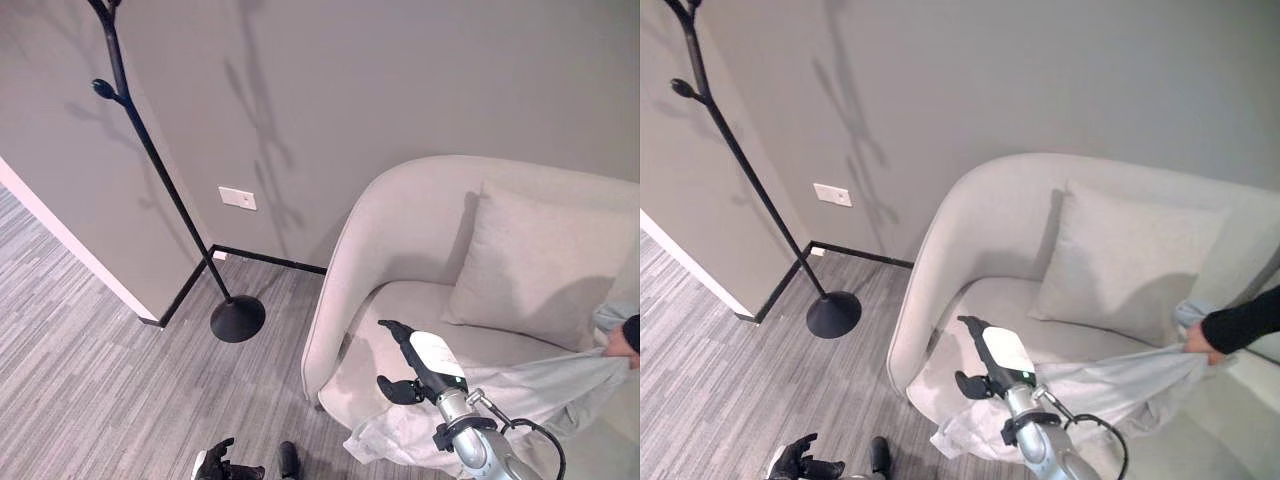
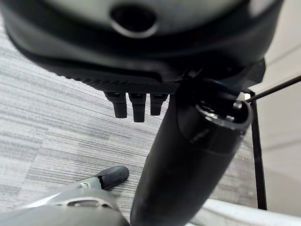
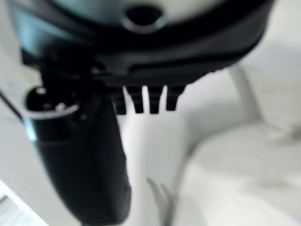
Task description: Hang the clothes on the sofa on the clothes rack.
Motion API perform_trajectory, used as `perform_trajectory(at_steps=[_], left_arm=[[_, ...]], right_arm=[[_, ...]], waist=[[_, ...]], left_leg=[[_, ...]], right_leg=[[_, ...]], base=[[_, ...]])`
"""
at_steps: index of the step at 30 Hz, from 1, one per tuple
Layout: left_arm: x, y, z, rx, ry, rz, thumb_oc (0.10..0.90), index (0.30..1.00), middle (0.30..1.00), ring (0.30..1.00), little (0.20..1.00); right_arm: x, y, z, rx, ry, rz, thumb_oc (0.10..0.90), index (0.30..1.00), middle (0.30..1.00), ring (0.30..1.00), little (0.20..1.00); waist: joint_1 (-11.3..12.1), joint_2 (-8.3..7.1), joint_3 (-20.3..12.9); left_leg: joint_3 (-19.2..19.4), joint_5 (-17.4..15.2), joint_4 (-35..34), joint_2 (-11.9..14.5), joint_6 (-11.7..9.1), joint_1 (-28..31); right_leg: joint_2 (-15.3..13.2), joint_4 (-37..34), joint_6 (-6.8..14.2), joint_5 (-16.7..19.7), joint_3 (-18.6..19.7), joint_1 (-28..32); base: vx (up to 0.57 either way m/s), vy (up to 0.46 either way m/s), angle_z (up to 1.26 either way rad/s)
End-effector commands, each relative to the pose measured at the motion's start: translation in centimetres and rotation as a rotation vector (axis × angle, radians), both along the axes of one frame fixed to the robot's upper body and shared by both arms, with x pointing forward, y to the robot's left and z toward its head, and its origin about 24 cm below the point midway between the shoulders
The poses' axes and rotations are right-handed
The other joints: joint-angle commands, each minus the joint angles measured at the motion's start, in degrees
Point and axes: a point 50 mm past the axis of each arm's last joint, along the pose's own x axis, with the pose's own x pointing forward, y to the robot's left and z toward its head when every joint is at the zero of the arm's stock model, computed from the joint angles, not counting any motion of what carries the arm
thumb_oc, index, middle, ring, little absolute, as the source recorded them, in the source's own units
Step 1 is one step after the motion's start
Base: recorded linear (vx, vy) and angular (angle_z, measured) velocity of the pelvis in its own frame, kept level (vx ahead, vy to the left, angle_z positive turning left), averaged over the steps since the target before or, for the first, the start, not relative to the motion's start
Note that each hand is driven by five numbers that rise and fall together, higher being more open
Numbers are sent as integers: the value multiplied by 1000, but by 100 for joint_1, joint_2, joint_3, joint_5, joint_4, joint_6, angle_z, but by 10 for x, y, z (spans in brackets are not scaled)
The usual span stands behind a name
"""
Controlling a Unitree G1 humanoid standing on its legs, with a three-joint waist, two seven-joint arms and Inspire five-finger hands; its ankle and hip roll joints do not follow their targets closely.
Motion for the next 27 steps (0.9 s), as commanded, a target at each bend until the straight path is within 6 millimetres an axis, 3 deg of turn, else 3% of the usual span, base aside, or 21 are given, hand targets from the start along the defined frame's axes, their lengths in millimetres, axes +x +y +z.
perform_trajectory(at_steps=[1, 7, 23, 27], left_arm=[[-3, -23, -7, -35, 53, -80, 800, 900, 900, 900, 900], [-8, -26, -8, -44, 74, -77, 800, 900, 900, 900, 900], [-11, -26, -9, -44, 99, -107, 800, 900, 900, 900, 900], [-12, -27, -10, -46, 104, -119, 800, 900, 900, 900, 900]], right_arm=[[21, -2, 29, -14, -166, 36, 800, 900, 900, 900, 900], [19, -7, 9, 0, -75, -27, 800, 900, 900, 900, 900], [13, -8, -8, 42, 17, -64, 800, 900, 900, 900, 900], [7, -22, -28, 23, 103, -154, 800, 900, 900, 900, 900]], waist=[[148, -35, -65], [173, -48, -101], [173, -44, -128], [182, -54, -152]], left_leg=[[-276, -1039, 116, 416, -465, 783], [-285, -1036, 103, 400, -445, 805], [-331, -1028, 83, 360, -435, 815], [-357, -1036, 81, 357, -433, 823]], right_leg=[[-453, 154, 389, 148, 81, -664], [-456, 136, 387, 179, 62, -630], [-463, 130, 374, 188, 28, -590], [-459, 118, 367, 179, 5, -561]], base=[[0, 0, 0], [-16, 5, 0], [-8, 1, -2], [0, 0, 0]])
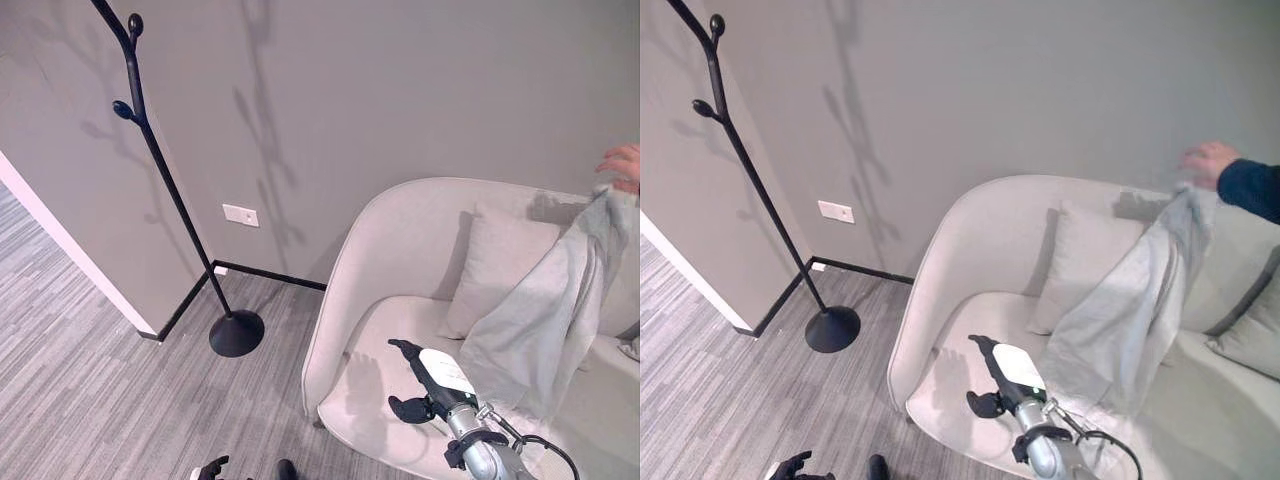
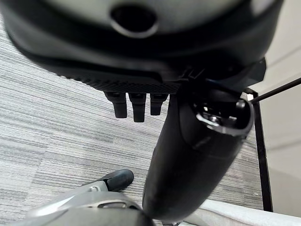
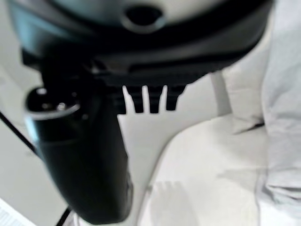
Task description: Hang the clothes on the sofa on the clothes rack.
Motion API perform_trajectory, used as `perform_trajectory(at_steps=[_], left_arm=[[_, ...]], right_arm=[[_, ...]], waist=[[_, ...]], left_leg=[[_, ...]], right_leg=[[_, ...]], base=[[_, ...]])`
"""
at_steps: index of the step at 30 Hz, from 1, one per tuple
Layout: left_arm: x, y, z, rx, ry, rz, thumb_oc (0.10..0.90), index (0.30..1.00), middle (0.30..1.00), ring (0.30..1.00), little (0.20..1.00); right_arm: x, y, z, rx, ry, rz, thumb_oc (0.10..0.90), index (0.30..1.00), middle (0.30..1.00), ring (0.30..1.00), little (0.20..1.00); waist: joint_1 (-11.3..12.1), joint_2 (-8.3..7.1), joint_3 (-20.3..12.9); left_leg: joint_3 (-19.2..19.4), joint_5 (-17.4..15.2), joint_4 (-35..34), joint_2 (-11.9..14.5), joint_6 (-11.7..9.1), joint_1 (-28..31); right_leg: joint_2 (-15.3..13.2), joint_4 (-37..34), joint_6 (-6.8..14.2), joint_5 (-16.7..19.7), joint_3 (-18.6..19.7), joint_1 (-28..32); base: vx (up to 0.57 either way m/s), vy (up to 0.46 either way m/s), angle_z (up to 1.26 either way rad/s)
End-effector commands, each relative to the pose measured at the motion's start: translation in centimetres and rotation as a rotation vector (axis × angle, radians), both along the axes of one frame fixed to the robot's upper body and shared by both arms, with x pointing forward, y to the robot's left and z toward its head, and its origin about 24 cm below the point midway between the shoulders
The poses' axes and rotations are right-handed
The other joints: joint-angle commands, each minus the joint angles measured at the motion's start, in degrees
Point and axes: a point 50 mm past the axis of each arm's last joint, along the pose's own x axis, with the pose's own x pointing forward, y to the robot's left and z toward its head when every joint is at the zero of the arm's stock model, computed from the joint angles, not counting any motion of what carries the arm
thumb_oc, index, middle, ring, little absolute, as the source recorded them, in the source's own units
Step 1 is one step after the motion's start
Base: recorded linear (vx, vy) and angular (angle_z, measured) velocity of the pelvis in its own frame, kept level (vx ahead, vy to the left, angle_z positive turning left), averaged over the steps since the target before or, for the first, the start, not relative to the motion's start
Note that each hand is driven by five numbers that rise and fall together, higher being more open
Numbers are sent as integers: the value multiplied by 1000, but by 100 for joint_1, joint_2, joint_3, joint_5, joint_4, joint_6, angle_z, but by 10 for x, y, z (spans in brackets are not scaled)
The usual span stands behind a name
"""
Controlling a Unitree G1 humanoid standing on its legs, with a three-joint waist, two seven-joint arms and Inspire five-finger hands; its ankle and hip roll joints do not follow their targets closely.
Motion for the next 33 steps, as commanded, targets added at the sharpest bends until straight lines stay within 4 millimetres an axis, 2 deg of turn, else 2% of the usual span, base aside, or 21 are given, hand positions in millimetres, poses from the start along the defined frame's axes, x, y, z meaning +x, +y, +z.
perform_trajectory(at_steps=[1, 3, 4, 6, 7, 8, 9, 10, 11, 14, 16, 17, 18, 19, 20, 21, 22, 24, 26, 30, 33], left_arm=[[2, -25, -6, -44, 43, -104, 800, 900, 900, 900, 900], [-1, -27, -6, -44, 51, -104, 800, 900, 900, 900, 900], [-6, -28, -7, -45, 68, -109, 800, 900, 900, 900, 900], [-10, -29, -8, -44, 83, -113, 800, 900, 900, 900, 900], [-14, -29, -9, -42, 110, -140, 800, 900, 900, 900, 900], [-15, -28, -9, -38, 119, -156, 800, 900, 900, 900, 900], [-7, -25, -8, -31, 107, -195, 800, 900, 900, 900, 900], [0, -24, -6, -23, 90, -217, 800, 900, 900, 900, 900], [1, -24, -6, -23, 89, -216, 800, 900, 900, 900, 900], [20, -19, -2, -9, 42, -235, 800, 900, 900, 900, 900], [24, -13, 0, 8, 32, -219, 800, 900, 900, 900, 900], [24, -10, 1, 15, 29, -202, 800, 900, 900, 900, 900], [25, -3, 2, 26, 14, -150, 800, 900, 900, 900, 900], [26, 2, 4, 41, -3, -108, 800, 900, 900, 900, 900], [26, 4, 4, 47, -6, -90, 800, 900, 900, 900, 900], [21, 12, 5, 64, -6, -44, 800, 900, 900, 900, 900], [14, 15, 4, 68, 14, -21, 800, 900, 900, 900, 900], [4, 16, 2, 57, 25, 57, 800, 900, 900, 900, 900], [-3, 8, -1, 21, 25, 121, 800, 900, 900, 900, 900], [-3, -13, -5, -12, 45, 36, 800, 900, 900, 900, 900], [9, -34, -4, -32, 20, -118, 800, 900, 900, 900, 900]], right_arm=[[27, 1, 19, 74, -149, -88, 800, 900, 900, 900, 900], [23, -12, 8, 106, -126, -219, 800, 900, 900, 900, 900], [15, -29, -10, 139, -78, -400, 800, 900, 900, 900, 900], [11, -41, -20, 201, -63, -563, 800, 900, 900, 900, 900], [9, -50, -28, 337, -65, -762, 800, 900, 900, 900, 900], [8, -53, -32, 406, -57, -839, 800, 900, 900, 900, 900], [18, -54, -34, 576, -71, -968, 800, 900, 900, 900, 900], [31, -50, -29, 645, -84, -961, 800, 900, 900, 900, 900], [32, -50, -29, 646, -86, -960, 800, 900, 900, 900, 900], [65, -46, -10, 775, -133, -935, 800, 900, 900, 900, 900], [76, -47, -2, 776, -153, -920, 800, 900, 900, 900, 900], [80, -48, 2, 772, -168, -916, 800, 900, 900, 900, 900], [84, -55, 7, 746, -191, -926, 800, 900, 900, 900, 900], [85, -63, 7, 721, -194, -964, 800, 900, 900, 900, 900], [83, -66, 6, 708, -189, -978, 800, 900, 900, 900, 900], [81, -62, 2, 718, -179, -990, 800, 900, 900, 900, 900], [79, -58, -1, 725, -167, -993, 800, 900, 900, 900, 900], [78, -54, -1, 714, -161, -974, 800, 900, 900, 900, 900], [82, -57, 8, 692, -216, -954, 800, 900, 900, 900, 900], [81, -70, 20, 638, -304, -990, 800, 900, 900, 900, 900], [74, -86, 37, 561, -444, -1032, 800, 900, 900, 900, 900]], waist=[[165, -25, -4], [156, -14, -16], [148, 8, -22], [157, 18, -22], [173, 28, -28], [189, 22, -20], [220, 30, 134], [242, 46, 252], [252, 40, 250], [229, 207, 492], [247, 215, 515], [282, 220, 528], [373, 246, 503], [422, 196, 450], [397, 133, 457], [452, -70, 364], [511, -136, 303], [536, -121, 252], [504, 25, 243], [387, 263, 277], [213, 531, 285]], left_leg=[[-342, -933, 89, 475, -407, 686], [-345, -944, 86, 463, -398, 694], [-354, -971, 87, 440, -381, 711], [-368, -989, 89, 413, -363, 715], [-385, -1008, 90, 376, -340, 720], [-395, -1012, 96, 363, -331, 712], [-379, -1021, 113, 348, -282, 673], [-328, -1025, 108, 360, -243, 657], [-316, -1025, 111, 353, -239, 643], [-153, -986, 74, 411, -164, 558], [-134, -1005, 62, 411, -169, 528], [-126, -1011, 58, 424, -187, 536], [-122, -1071, 58, 504, -275, 536], [-192, -1082, 58, 659, -413, 518], [-229, -1076, 58, 746, -498, 537], [-229, -1030, 76, 911, -673, 554], [-214, -998, 86, 1036, -748, 588], [-287, -798, 111, 1423, -925, 572], [-307, -585, 126, 1760, -1031, 494], [-360, -320, 97, 1987, -1071, 362], [-58, -127, 69, 2027, -1079, 268]], right_leg=[[-343, 122, 264, 224, -40, -682], [-353, 116, 270, 235, -41, -669], [-367, 114, 284, 236, -47, -651], [-380, 126, 296, 238, -55, -649], [-402, 185, 306, 215, -84, -653], [-414, 265, 305, 193, -103, -672], [-464, 762, 323, 140, -124, -975], [-520, 1181, 385, 143, -169, -1287], [-535, 1235, 388, 120, -151, -1332], [-803, 2668, 840, 219, -217, -2336], [-854, 2612, 860, 157, -52, -2325], [-964, 2487, 766, 142, -66, -2242], [-1493, 2033, 714, 343, -142, -2009], [-1956, 1490, 702, 780, -6, -1797], [-2038, 1297, 743, 915, 258, -1667], [-1891, 945, 923, 782, 555, -1444], [-1820, 909, 988, 692, 482, -1424], [-1497, 897, 935, 542, 398, -1423], [-1177, 889, 826, 355, 246, -1406], [-886, 761, 675, 176, 26, -1273], [-816, 397, 602, 138, -228, -973]], base=[[0, 0, 0], [31, 43, 3], [49, 72, 2], [58, 78, 1], [62, 79, 2], [-11, 102, 3], [-116, 93, 3], [-134, 78, 1], [-152, 86, -10], [-185, 103, -34], [-37, -56, -45], [60, -258, -10], [120, -465, 3], [161, -579, 10], [262, -720, 39], [252, -598, 67], [255, -591, 74], [155, -441, 6], [74, -325, -21], [20, -162, 16], [9, -18, 28]])
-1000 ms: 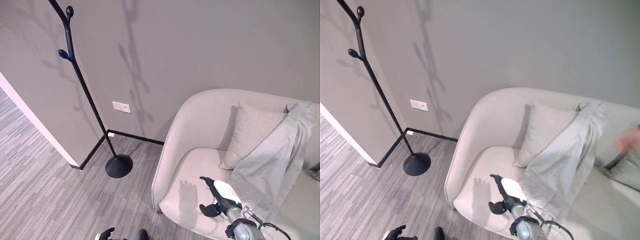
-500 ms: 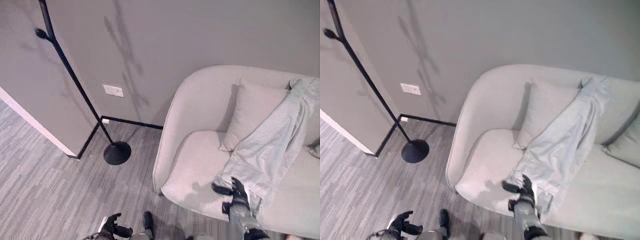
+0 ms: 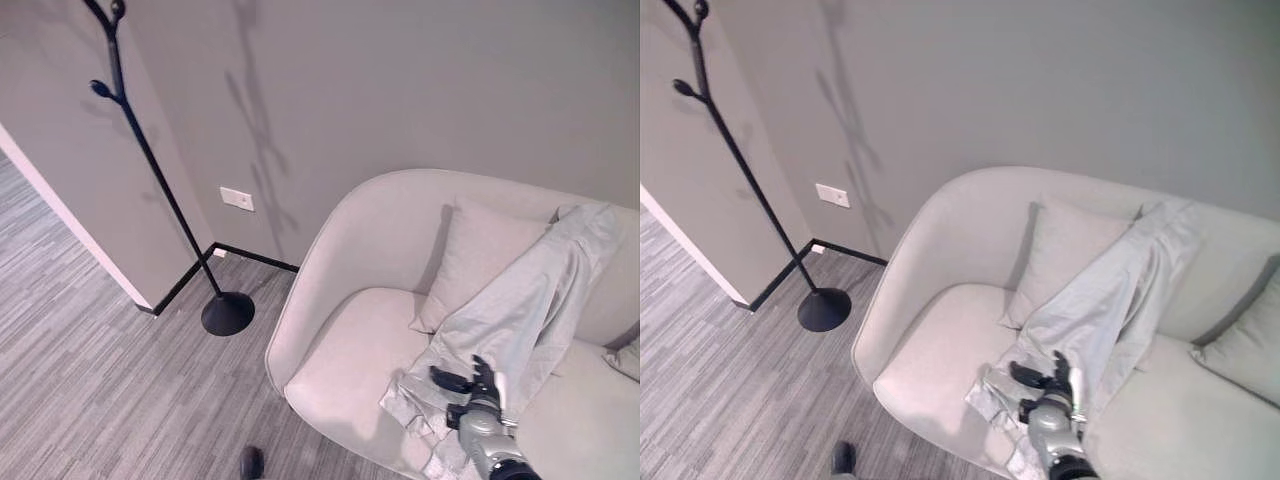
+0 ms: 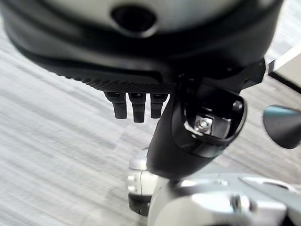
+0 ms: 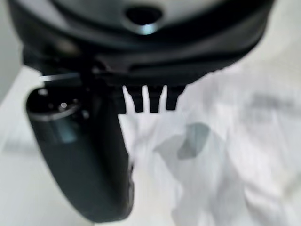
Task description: Hang the clothes on the sofa on the clothes rack.
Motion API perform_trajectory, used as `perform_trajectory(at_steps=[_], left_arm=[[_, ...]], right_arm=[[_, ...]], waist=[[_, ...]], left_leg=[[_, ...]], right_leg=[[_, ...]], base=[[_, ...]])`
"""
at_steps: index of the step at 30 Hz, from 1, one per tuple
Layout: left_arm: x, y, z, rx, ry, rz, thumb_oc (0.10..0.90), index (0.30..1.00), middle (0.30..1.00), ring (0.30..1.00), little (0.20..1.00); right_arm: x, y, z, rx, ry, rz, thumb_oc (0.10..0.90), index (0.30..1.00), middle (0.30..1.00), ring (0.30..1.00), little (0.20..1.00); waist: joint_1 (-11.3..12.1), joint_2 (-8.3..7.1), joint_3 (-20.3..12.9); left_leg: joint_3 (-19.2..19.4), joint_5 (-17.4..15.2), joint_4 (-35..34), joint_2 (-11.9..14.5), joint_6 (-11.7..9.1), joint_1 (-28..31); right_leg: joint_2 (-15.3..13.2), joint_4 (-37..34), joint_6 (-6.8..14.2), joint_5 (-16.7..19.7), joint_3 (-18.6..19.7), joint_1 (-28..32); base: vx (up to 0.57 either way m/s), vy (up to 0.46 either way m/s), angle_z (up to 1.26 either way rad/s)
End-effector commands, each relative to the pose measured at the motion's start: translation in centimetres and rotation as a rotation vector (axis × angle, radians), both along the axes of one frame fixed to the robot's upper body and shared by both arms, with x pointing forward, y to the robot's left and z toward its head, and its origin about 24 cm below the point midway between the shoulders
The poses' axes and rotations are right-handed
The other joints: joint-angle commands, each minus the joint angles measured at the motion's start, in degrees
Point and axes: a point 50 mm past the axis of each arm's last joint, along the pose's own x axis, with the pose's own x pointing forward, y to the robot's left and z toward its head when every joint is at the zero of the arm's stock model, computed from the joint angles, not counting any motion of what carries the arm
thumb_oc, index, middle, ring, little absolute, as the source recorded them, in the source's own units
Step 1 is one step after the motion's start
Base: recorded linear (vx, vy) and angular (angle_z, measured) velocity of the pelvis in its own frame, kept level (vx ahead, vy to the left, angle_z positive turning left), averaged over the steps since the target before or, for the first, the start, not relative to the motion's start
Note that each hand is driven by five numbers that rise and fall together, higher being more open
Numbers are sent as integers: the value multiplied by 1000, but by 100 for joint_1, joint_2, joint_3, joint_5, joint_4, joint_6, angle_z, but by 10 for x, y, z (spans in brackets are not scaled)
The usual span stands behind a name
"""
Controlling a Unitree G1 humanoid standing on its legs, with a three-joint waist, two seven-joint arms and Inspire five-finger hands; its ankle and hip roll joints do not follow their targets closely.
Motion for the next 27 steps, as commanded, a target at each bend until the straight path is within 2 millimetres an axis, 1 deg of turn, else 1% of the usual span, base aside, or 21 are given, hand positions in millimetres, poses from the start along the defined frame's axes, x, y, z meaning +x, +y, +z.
perform_trajectory(at_steps=[1, 2, 3, 4, 5, 6, 8, 9, 11, 14, 15, 16, 18, 19, 20, 21, 22, 23, 24, 26, 27], left_arm=[[75, -17, 6, -21, -193, -230, 800, 900, 900, 900, 900], [74, -20, 6, -25, -186, -254, 800, 900, 900, 900, 900], [72, -25, 4, -26, -164, -326, 800, 900, 900, 900, 900], [71, -25, 4, -26, -163, -327, 800, 900, 900, 900, 900], [71, -25, 4, -17, -154, -368, 800, 900, 900, 900, 900], [70, -24, 4, -16, -153, -370, 800, 900, 900, 900, 900], [75, -24, 5, -9, -170, -405, 800, 900, 900, 900, 900], [78, -22, 6, 0, -177, -428, 800, 900, 900, 900, 900], [82, -20, 7, 11, -185, -446, 800, 900, 900, 900, 900], [97, -17, 11, 35, -231, -465, 800, 900, 900, 900, 900], [100, -17, 12, 43, -243, -475, 800, 900, 900, 900, 900], [111, -21, 16, 57, -288, -510, 800, 900, 900, 900, 900], [119, -28, 19, 58, -333, -553, 800, 900, 900, 900, 900], [124, -33, 21, 55, -356, -589, 800, 900, 900, 900, 900], [138, -46, 27, 69, -426, -748, 800, 900, 900, 900, 900], [139, -46, 27, 70, -428, -750, 800, 900, 900, 900, 900], [153, -57, 35, 108, -493, -958, 800, 900, 900, 900, 900], [153, -58, 35, 109, -496, -960, 800, 900, 900, 900, 900], [157, -66, 39, 117, -529, -1096, 800, 900, 900, 900, 900], [171, -74, 50, 172, -620, -1281, 800, 900, 900, 900, 900], [177, -77, 56, 206, -670, -1368, 800, 900, 900, 900, 900]], right_arm=[[41, -2, 59, -185, -280, -17, 800, 900, 900, 900, 900], [38, -5, 60, -215, -275, -29, 800, 900, 900, 900, 900], [26, -13, 60, -280, -259, -94, 800, 900, 900, 900, 900], [25, -13, 60, -281, -257, -95, 800, 900, 900, 900, 900], [12, -19, 50, -292, -212, -156, 800, 900, 900, 900, 900], [12, -19, 50, -291, -211, -157, 800, 900, 900, 900, 900], [6, -21, 40, -243, -185, -228, 800, 900, 900, 900, 900], [3, -21, 27, -181, -141, -275, 800, 900, 900, 900, 900], [5, -19, 17, -120, -104, -316, 800, 900, 900, 900, 900], [6, -20, 5, -62, -36, -360, 800, 900, 900, 900, 900], [4, -21, 1, -45, -16, -386, 800, 900, 900, 900, 900], [-7, -30, -7, 6, 33, -488, 800, 900, 900, 900, 900], [-15, -38, -9, 23, 69, -558, 800, 900, 900, 900, 900], [-14, -40, -8, 30, 74, -572, 800, 900, 900, 900, 900], [-9, -47, 0, 16, 78, -594, 800, 900, 900, 900, 900], [-8, -47, 0, 16, 76, -595, 800, 900, 900, 900, 900], [-3, -51, 6, -2, 80, -593, 800, 900, 900, 900, 900], [-3, -52, 7, -2, 78, -594, 800, 900, 900, 900, 900], [1, -55, 12, -18, 70, -594, 800, 900, 900, 900, 900], [9, -53, 17, -12, 44, -593, 800, 900, 900, 900, 900], [20, -51, 23, -16, 8, -574, 800, 900, 900, 900, 900]], waist=[[-102, -102, 260], [-124, -51, 211], [-202, 14, 111], [-198, 6, 105], [-237, -16, 54], [-228, -34, 52], [-235, -62, 50], [-208, -84, 49], [-174, -116, 56], [-119, -110, 109], [-109, -95, 120], [-87, -20, 179], [-80, 74, 255], [-76, 116, 311], [-86, 228, 507], [-79, 232, 509], [-88, 306, 670], [-78, 306, 664], [-100, 341, 733], [-106, 419, 871], [-113, 455, 953]], left_leg=[[38, -105, -156, 323, -345, 285], [52, -144, -156, 324, -349, 308], [65, -298, -156, 260, -349, 343], [65, -300, -156, 249, -345, 344], [87, -409, -156, 167, -345, 392], [95, -414, -156, 148, -338, 398], [120, -524, -156, 34, -300, 435], [138, -592, -156, -39, -289, 438], [167, -617, -156, -102, -292, 406], [174, -589, -156, -169, -304, 268], [167, -575, -156, -186, -313, 223], [131, -519, -156, -200, -353, 69], [89, -461, -156, -189, -388, -84], [76, -435, -156, -192, -395, -153], [57, -382, -156, -207, -407, -311], [57, -379, -156, -207, -406, -319], [64, -376, -156, -207, -429, -371], [64, -348, -156, -211, -420, -404], [74, -347, -156, -214, -427, -439], [83, -324, -156, -220, -435, -519], [91, -316, -156, -227, -437, -562]], right_leg=[[-756, -193, 431, -164, -166, 95], [-766, -281, 451, -122, -192, 163], [-917, -347, 510, -16, -225, 239], [-927, -351, 516, -13, -227, 243], [-1050, -348, 555, 88, -232, 267], [-1068, -355, 564, 93, -229, 272], [-1203, -361, 625, 224, -206, 243], [-1307, -399, 677, 329, -214, 203], [-1389, -443, 716, 397, -192, 140], [-1470, -453, 745, 462, -158, -22], [-1488, -453, 743, 471, -166, -58], [-1518, -454, 747, 476, -197, -150], [-1525, -447, 763, 480, -222, -254], [-1533, -439, 776, 492, -216, -328], [-1577, -423, 800, 546, -193, -539], [-1577, -422, 800, 550, -191, -549], [-1606, -410, 831, 566, -156, -650], [-1607, -416, 823, 595, -149, -683], [-1624, -412, 838, 610, -117, -743], [-1663, -411, 868, 653, -72, -868], [-1687, -416, 890, 687, -45, -945]], base=[[64, 59, 44], [119, 137, 22], [100, 120, 2], [133, 162, 3], [66, 69, 9], [85, 105, 5], [48, 113, 0], [41, 119, 2], [14, 72, -7], [-30, 40, 1], [-45, 38, 1], [-49, 32, 3], [-82, 20, 9], [-176, 39, 4], [-143, 35, 1], [-155, 54, -6], [-63, 26, 0], [-80, 44, -2], [-47, 36, -1], [-40, 63, -10], [-25, 53, -13]])
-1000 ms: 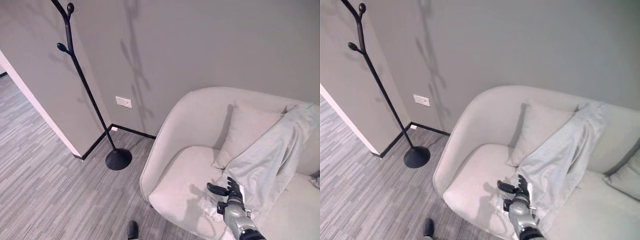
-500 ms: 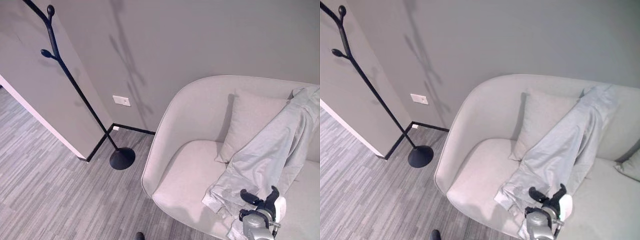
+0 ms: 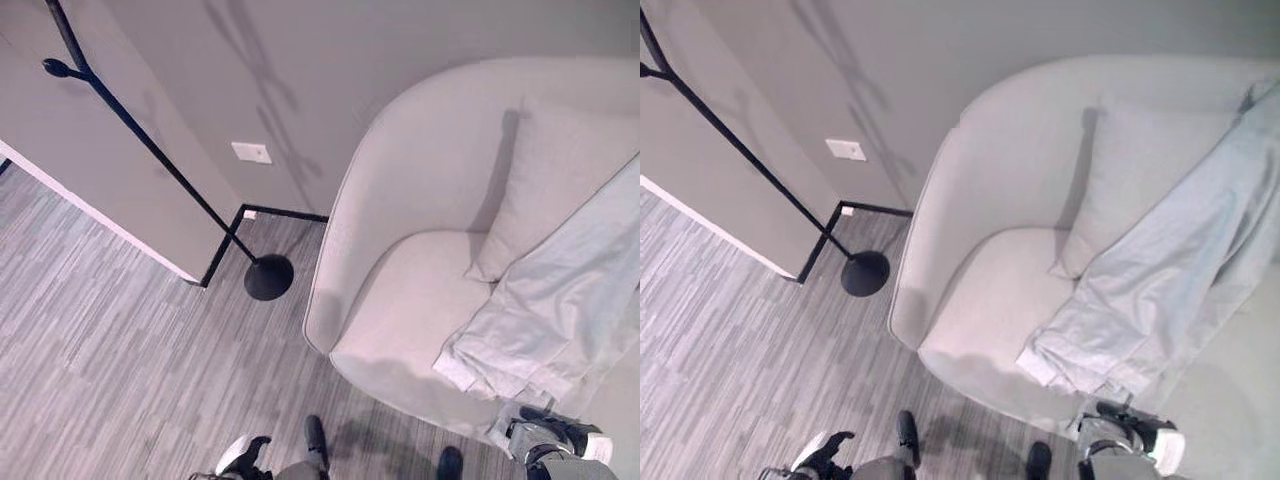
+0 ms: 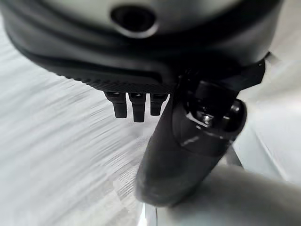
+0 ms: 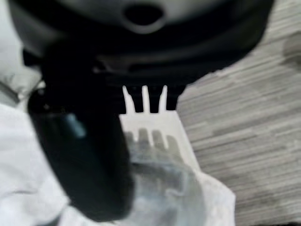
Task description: Hang the clothes on the sofa on the clothes rack.
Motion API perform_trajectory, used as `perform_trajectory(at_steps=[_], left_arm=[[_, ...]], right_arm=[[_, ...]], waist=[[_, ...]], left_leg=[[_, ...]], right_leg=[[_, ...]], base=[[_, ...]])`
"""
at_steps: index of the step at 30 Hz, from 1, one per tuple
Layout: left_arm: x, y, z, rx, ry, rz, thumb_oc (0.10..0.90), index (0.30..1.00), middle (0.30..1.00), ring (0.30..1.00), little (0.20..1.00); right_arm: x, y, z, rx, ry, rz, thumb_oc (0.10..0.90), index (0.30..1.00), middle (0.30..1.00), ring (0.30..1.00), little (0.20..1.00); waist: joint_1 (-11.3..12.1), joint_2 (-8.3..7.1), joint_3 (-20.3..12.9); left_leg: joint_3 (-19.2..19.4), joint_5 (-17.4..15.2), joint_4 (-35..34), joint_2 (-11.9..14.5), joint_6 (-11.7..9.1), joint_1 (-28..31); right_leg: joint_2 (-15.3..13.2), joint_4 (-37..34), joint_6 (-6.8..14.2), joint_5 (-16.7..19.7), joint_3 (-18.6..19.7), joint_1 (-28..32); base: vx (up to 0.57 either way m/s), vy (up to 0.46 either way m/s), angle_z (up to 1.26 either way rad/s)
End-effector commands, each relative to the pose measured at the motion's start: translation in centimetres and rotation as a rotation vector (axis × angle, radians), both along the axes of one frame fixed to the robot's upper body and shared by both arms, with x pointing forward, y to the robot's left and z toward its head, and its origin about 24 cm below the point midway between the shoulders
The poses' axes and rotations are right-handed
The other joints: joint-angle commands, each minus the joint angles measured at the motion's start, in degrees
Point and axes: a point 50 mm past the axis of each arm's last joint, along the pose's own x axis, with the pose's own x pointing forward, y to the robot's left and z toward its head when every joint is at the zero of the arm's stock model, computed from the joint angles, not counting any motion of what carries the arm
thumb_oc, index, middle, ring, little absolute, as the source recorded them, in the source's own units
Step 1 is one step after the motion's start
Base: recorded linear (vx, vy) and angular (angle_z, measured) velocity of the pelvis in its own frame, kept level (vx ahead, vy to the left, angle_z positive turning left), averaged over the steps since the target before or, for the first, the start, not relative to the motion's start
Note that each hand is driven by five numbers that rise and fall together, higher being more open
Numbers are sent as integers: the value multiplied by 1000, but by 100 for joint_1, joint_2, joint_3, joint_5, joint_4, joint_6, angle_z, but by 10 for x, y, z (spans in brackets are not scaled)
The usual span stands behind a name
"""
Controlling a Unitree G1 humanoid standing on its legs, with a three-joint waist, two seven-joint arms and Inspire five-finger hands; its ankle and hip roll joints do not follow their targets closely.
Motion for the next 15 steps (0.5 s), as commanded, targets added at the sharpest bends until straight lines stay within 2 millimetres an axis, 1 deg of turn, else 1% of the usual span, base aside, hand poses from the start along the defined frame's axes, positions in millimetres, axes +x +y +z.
perform_trajectory(at_steps=[1, 2, 3, 4, 5, 6, 7, 8, 9, 10, 11, 13, 15], left_arm=[[48, -53, 28, -127, -250, -265, 800, 900, 900, 900, 900], [54, -54, 33, -83, -311, -335, 800, 900, 900, 900, 900], [61, -53, 37, -53, -359, -360, 800, 900, 900, 900, 900], [63, -52, 38, -34, -381, -372, 800, 900, 900, 900, 900], [67, -51, 40, -18, -411, -372, 800, 900, 900, 900, 900], [68, -49, 41, -7, -425, -363, 800, 900, 900, 900, 900], [68, -49, 41, -7, -425, -363, 800, 900, 900, 900, 900], [67, -45, 40, 10, -437, -343, 800, 900, 900, 900, 900], [63, -44, 37, 22, -428, -340, 800, 900, 900, 900, 900], [60, -44, 36, 26, -421, -344, 800, 900, 900, 900, 900], [57, -43, 34, 27, -410, -341, 800, 900, 900, 900, 900], [56, -43, 33, 30, -406, -344, 800, 900, 900, 900, 900], [59, -43, 34, 30, -411, -350, 800, 900, 900, 900, 900]], right_arm=[[42, -1, 32, -60, -140, -18, 800, 900, 900, 900, 900], [56, 7, 37, -61, -196, 12, 800, 900, 900, 900, 900], [70, 16, 44, -69, -259, 45, 800, 900, 900, 900, 900], [82, 24, 52, -88, -309, 89, 800, 900, 900, 900, 900], [104, 41, 70, -140, -422, 185, 800, 900, 900, 900, 900], [116, 52, 85, -184, -501, 250, 800, 900, 900, 900, 900], [116, 52, 85, -184, -501, 250, 800, 900, 900, 900, 900], [124, 79, 118, -266, -711, 349, 800, 900, 900, 900, 900], [121, 85, 137, -319, -804, 365, 800, 900, 900, 900, 900], [118, 86, 137, -335, -805, 364, 800, 900, 900, 900, 900], [119, 90, 144, -356, -835, 374, 800, 900, 900, 900, 900], [121, 92, 146, -372, -830, 384, 800, 900, 900, 900, 900], [126, 94, 138, -349, -774, 365, 800, 900, 900, 900, 900]], waist=[[67, -109, 166], [49, -110, 252], [35, -131, 317], [22, -161, 344], [12, -197, 399], [-16, -227, 427], [-16, -227, 427], [-98, -307, 475], [-123, -359, 491], [-118, -382, 477], [-98, -412, 496], [-83, -427, 505], [22, -432, 560]], left_leg=[[-179, -379, 21, 749, -552, 76], [-174, -406, 21, 768, -558, 48], [-184, -368, 21, 753, -539, -14], [-190, -358, 21, 753, -530, -38], [-204, -394, 21, 765, -532, -25], [-215, -396, 21, 761, -521, -31], [-215, -396, 21, 761, -521, -31], [-250, -395, 21, 756, -477, -54], [-268, -415, 21, 759, -464, -56], [-282, -420, 21, 760, -461, -61], [-302, -422, 21, 770, -462, -74], [-320, -419, 21, 765, -462, -88], [-395, -397, 21, 764, -471, -184]], right_leg=[[-726, 92, 434, 131, -19, -410], [-749, 94, 440, 129, -8, -465], [-762, 98, 434, 173, 19, -539], [-763, 107, 428, 180, 20, -556], [-768, 128, 427, 154, 15, -544], [-774, 144, 422, 163, 16, -558], [-774, 144, 422, 163, 16, -558], [-802, 214, 403, 175, -2, -599], [-799, 234, 394, 162, -9, -602], [-803, 245, 393, 149, -19, -600], [-807, 260, 391, 149, -33, -604], [-809, 272, 392, 148, -41, -611], [-809, 300, 389, 146, -69, -663]], base=[[-2, 45, -13], [-10, 29, -4], [-6, 27, -3], [0, 0, 0], [0, 0, 0], [0, 0, 0], [0, 0, 0], [-1, 3, 3], [3, -2, 13], [14, -15, 14], [2, -8, 9], [-13, -1, 4], [-43, 2, 19]])
